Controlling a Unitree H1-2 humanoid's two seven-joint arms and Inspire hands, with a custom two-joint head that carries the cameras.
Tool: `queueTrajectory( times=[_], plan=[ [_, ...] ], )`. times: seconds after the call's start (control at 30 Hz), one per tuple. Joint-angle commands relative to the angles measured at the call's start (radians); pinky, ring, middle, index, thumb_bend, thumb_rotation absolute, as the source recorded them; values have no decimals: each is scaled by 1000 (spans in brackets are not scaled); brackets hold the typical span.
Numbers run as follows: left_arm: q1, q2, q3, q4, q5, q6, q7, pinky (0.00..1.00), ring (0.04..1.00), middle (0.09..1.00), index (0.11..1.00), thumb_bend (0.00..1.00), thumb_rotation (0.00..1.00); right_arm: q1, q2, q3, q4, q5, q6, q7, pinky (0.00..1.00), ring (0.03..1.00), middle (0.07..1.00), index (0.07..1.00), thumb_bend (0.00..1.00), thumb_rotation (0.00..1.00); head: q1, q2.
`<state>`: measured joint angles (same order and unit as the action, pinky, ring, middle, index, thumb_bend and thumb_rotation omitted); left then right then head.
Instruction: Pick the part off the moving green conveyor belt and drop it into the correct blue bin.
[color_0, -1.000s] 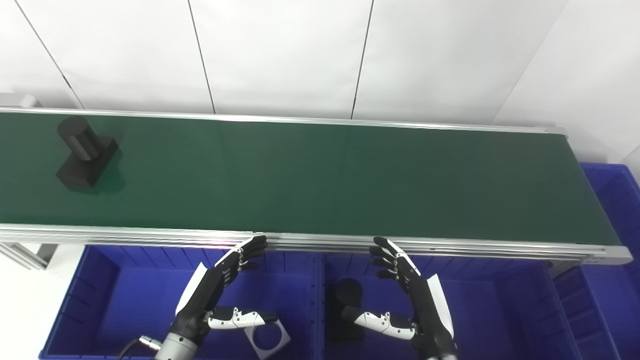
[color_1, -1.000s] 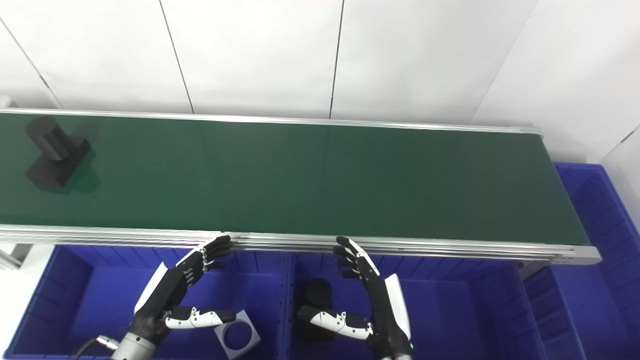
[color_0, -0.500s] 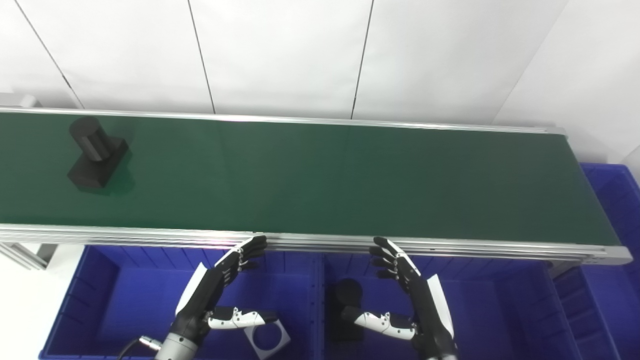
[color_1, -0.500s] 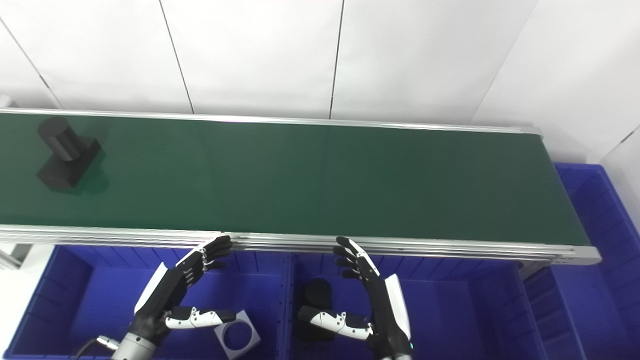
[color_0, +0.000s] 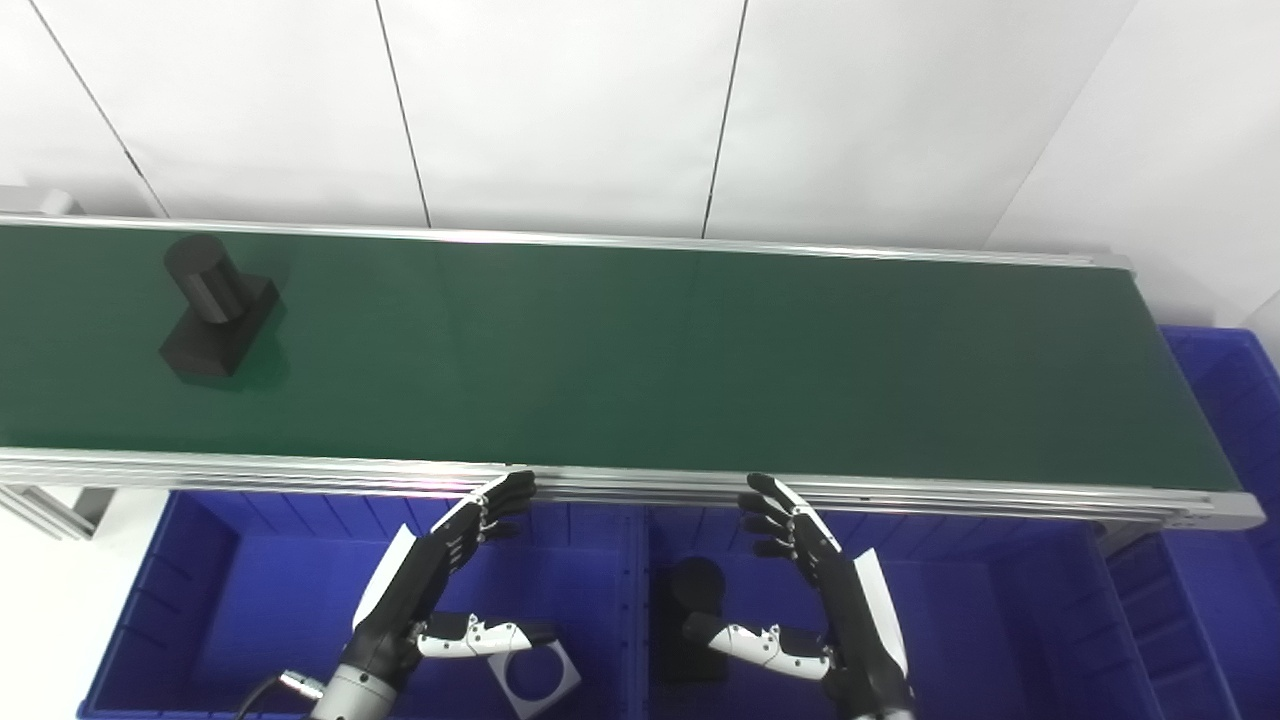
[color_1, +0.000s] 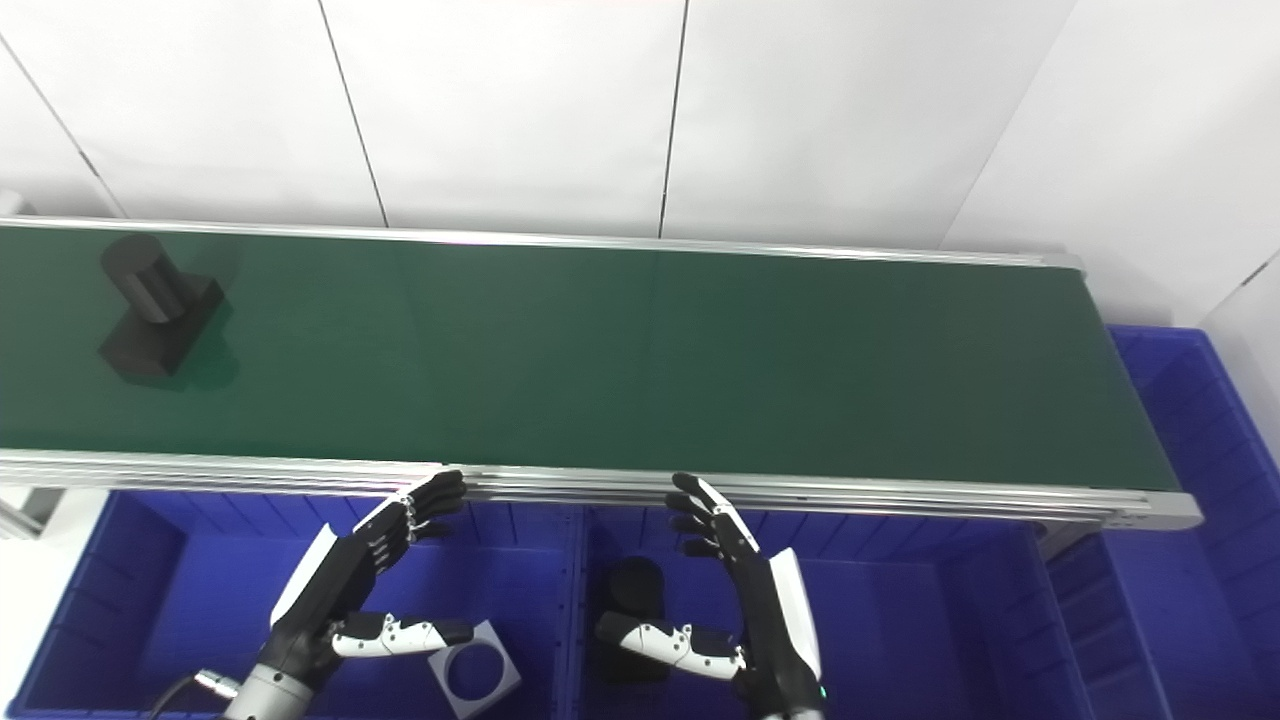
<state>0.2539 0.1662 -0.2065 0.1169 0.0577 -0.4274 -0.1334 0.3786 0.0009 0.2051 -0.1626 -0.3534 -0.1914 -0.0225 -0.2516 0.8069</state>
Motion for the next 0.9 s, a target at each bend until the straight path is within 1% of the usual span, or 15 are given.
queueTrajectory(
  times=[0.0, 0.17, 0.47, 0.73, 0.8, 0.83, 0.87],
  plan=[
    [-13, 9, 0, -17, -8, -42, 8, 799, 853, 868, 861, 824, 239, -5, 3, 1, -22, 12, -12, -7, 702, 772, 810, 868, 846, 306, 1, 0],
    [-15, 12, -3, -17, 4, -42, 17, 794, 853, 867, 861, 822, 244, -3, 4, 1, -26, 12, -6, -6, 704, 774, 812, 867, 850, 306, 1, 0],
    [-11, 10, -2, -21, -1, -42, 13, 794, 852, 868, 862, 823, 241, -3, 3, 1, -24, 11, -14, -8, 700, 771, 810, 868, 851, 310, 5, 0],
    [-11, 12, -5, -22, 10, -42, 23, 788, 850, 866, 862, 823, 248, -3, 4, 0, -21, 15, -20, -10, 701, 770, 809, 866, 852, 306, 5, 0],
    [-12, 14, -8, -20, 11, -42, 25, 789, 852, 868, 864, 820, 250, -4, 3, 0, -21, 16, -18, -9, 703, 772, 810, 866, 851, 302, 11, -5],
    [-12, 13, -8, -19, 8, -42, 25, 789, 853, 868, 861, 821, 242, -4, 2, 0, -18, 17, -21, -9, 702, 771, 809, 866, 850, 298, 32, -12],
    [-12, 11, -12, -17, 10, -42, 27, 789, 853, 868, 861, 822, 240, -5, -1, -2, -14, 19, -26, -10, 702, 771, 809, 866, 850, 297, 73, -22]
  ],
)
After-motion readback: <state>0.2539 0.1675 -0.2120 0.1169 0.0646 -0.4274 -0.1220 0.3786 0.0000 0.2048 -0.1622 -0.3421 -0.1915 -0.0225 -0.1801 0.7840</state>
